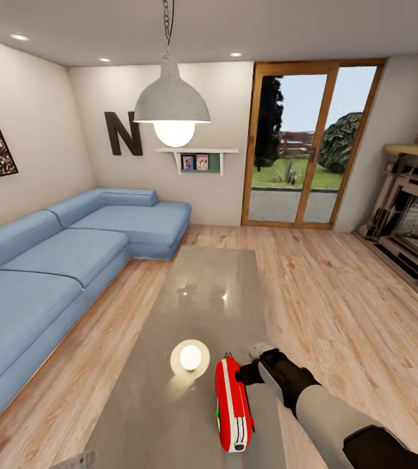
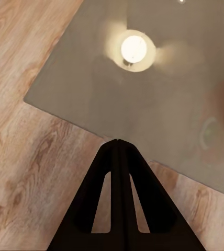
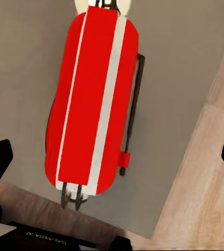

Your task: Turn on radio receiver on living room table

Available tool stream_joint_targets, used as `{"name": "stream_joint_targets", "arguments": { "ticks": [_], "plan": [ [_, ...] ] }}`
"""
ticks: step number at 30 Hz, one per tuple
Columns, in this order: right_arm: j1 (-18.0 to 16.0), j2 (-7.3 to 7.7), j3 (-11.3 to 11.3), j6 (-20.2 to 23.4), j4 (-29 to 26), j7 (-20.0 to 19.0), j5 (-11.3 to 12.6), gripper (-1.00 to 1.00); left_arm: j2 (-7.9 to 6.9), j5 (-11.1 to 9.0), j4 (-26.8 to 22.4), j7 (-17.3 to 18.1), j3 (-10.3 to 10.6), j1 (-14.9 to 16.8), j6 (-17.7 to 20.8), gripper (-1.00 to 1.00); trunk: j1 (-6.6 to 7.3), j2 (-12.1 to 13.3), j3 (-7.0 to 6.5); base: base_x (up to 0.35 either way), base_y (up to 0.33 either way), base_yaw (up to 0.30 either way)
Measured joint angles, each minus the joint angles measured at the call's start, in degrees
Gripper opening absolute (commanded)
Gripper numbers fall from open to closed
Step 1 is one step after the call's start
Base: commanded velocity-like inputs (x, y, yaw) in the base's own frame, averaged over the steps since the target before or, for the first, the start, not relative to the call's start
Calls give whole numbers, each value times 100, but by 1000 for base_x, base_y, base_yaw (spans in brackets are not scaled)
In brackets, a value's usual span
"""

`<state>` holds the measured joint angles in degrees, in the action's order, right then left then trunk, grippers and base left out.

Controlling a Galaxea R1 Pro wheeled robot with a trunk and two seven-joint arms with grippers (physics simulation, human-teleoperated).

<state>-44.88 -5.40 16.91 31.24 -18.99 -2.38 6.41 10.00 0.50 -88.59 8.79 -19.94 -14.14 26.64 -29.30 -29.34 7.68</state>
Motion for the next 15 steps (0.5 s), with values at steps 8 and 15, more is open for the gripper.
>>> {"name": "stream_joint_targets", "arguments": {
  "ticks": [8, 15],
  "plan": [
    [578, 1206, -3, -121, -33, 0, 43, 100, 0, 17, -7, 0, -401, -312, -1, -100, 0, 0, 0, 0, 0, 0],
    [795, 1606, -23, -149, -11, -10, 69, 100, 0, 21, 29, 0, -738, -447, -11, -100, 0, 0, 0, 0, 0, 0]
  ]
}}
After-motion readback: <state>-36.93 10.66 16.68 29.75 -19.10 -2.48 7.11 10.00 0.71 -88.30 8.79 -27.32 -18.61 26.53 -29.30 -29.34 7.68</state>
